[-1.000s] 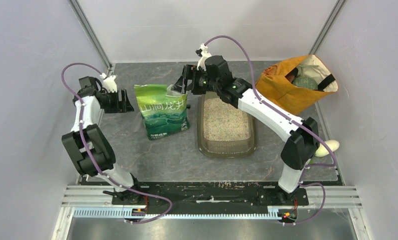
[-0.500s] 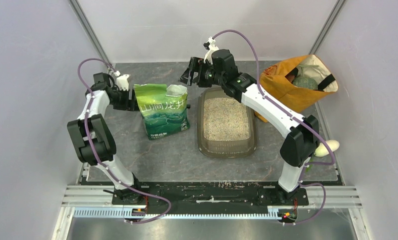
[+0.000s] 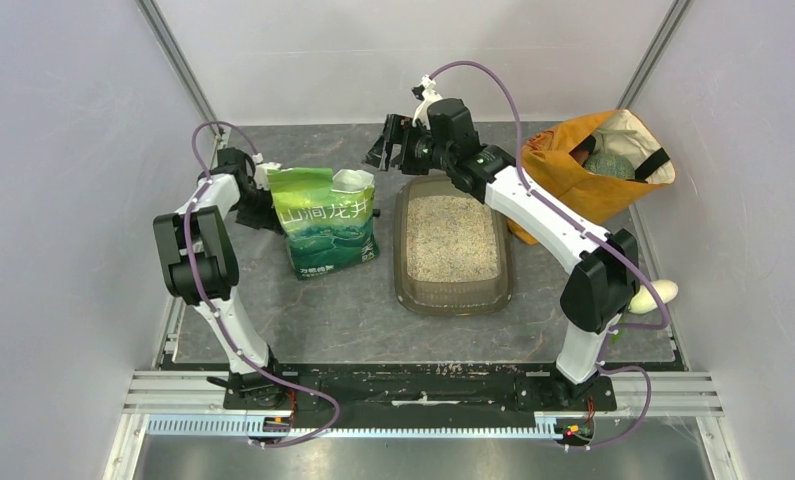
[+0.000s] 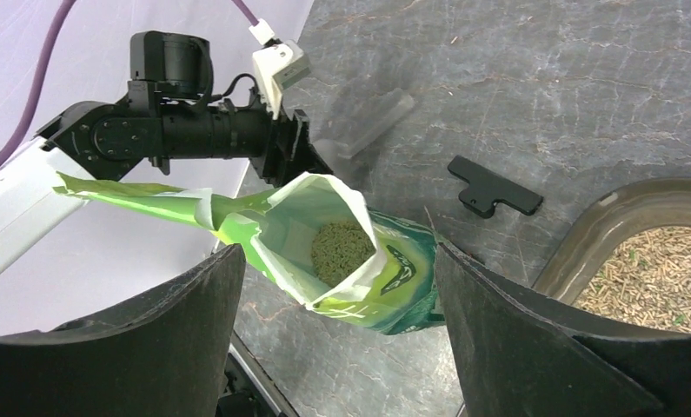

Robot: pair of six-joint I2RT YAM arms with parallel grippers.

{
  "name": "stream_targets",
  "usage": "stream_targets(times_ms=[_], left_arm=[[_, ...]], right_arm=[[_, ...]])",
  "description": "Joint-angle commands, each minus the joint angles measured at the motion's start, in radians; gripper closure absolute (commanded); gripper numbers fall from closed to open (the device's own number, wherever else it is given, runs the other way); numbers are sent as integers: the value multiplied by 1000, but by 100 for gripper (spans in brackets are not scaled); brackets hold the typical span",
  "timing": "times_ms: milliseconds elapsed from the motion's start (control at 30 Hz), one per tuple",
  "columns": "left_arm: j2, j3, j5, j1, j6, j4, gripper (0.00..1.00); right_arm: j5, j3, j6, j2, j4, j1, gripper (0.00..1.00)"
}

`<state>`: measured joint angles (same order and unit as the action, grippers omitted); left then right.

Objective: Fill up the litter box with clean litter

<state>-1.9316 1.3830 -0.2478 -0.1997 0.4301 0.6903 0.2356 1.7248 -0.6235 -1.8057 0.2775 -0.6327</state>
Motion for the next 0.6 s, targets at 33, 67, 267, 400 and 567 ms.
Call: stream_targets(times_ms=[33,67,267,400,567], left_arm=[[30,38,75,-67,104,36,38],[38,35,69,-79,126,46,41],[47,54,-15,-91,171,85,23],[-2,143,-55,-85,116,80,20],[-55,229,-45,-34,117,89,19]], right_arm=[[8,-9,15,39,-3,18,13],[10,-12,15,40,-3,21,13],[29,-23,13,40,-2,25,13],[34,-31,11,47,-2,27,13],[37,-39,13,52,1,34,13]])
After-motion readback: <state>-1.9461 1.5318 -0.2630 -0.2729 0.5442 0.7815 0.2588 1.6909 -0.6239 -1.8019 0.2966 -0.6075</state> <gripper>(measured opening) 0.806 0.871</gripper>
